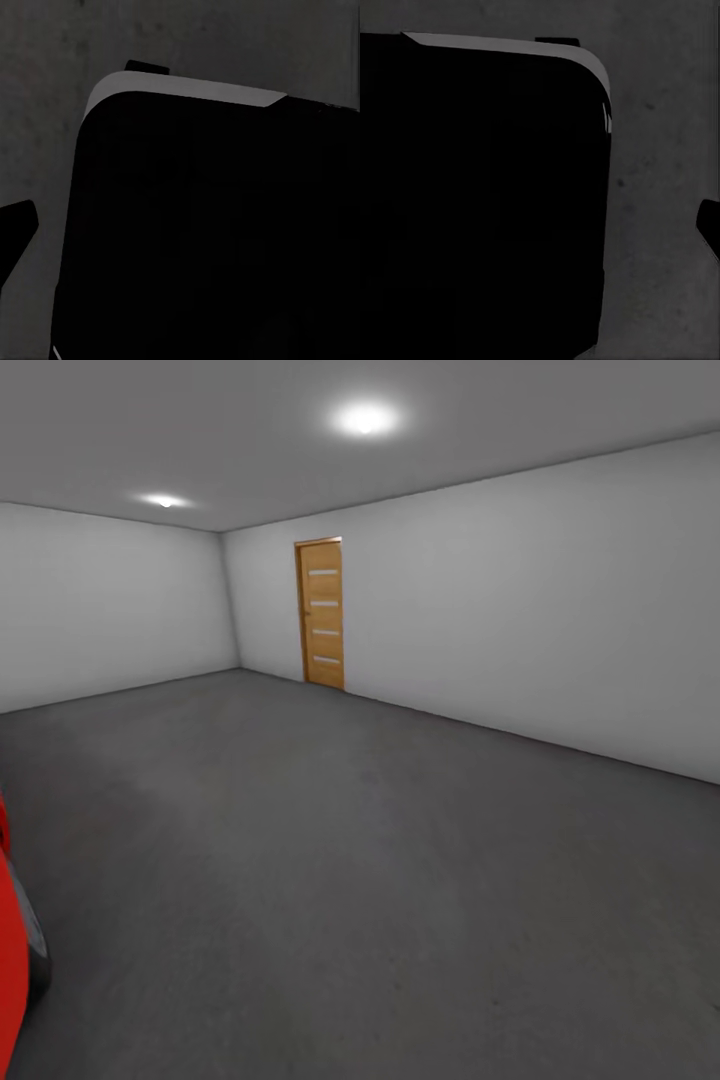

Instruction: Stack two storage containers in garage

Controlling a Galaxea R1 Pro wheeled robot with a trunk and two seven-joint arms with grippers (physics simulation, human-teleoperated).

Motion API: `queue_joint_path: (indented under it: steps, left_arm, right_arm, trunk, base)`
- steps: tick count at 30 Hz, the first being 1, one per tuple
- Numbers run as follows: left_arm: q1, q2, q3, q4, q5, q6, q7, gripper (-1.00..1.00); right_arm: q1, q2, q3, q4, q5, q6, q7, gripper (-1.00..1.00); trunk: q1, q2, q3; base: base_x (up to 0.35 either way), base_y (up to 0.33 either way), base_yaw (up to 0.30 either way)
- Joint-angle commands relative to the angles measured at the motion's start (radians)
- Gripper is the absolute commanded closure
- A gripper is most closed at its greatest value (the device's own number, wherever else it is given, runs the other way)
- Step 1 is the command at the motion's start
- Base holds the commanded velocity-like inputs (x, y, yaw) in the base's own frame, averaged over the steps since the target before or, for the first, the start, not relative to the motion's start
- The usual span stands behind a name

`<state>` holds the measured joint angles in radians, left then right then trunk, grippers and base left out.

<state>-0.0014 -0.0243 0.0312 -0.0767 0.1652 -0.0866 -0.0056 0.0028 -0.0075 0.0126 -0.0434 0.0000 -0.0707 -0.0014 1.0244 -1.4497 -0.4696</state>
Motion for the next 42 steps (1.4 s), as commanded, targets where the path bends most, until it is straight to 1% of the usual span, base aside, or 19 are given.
queue_joint_path:
  steps: [1,17,29,42]
  left_arm:
    - [0.0,0.0,0.003,0.0,0.005,-0.002,-0.001,-1.0]
    - [0.0,0.001,0.003,0.0,0.005,-0.003,-0.001,-1.0]
    - [0.0,0.0,0.003,0.0,0.005,-0.003,0.0,-1.0]
    - [0.0,0.0,0.003,0.0,0.005,-0.002,-0.001,-1.0]
  right_arm:
    - [0.0,0.0,0.001,-0.001,0.0,-0.002,0.0,-1.0]
    - [0.0,0.002,-0.002,-0.001,0.001,0.001,0.002,-1.0]
    - [0.0,0.007,-0.002,-0.001,-0.002,-0.006,-0.001,-1.0]
    - [0.0,0.008,-0.002,-0.001,-0.002,-0.006,-0.001,-1.0]
  trunk:
    - [0.001,0.0,-0.001]
    - [0.001,0.0,-0.001]
    - [0.001,0.0,-0.001]
    - [0.001,0.0,-0.001]
  base:
    - [0.324,0.0,0.0]
    - [0.324,0.0,0.008]
    - [0.324,0.0,0.253]
    - [0.324,0.0,0.269]
